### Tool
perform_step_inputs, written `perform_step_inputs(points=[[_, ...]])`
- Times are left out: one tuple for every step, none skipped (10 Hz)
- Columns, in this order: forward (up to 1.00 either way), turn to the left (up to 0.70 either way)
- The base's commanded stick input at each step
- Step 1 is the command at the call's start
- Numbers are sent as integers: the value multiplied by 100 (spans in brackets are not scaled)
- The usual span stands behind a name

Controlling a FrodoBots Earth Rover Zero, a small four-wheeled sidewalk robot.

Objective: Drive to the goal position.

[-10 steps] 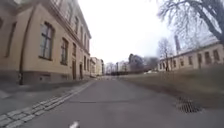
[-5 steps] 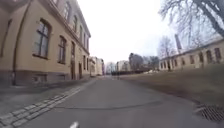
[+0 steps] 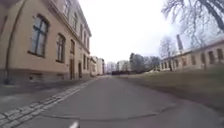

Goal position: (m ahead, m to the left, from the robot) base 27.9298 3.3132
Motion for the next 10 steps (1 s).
perform_step_inputs(points=[[100,0],[100,0],[100,0],[100,0],[100,0],[100,0],[100,0],[100,0],[100,0],[100,0]])
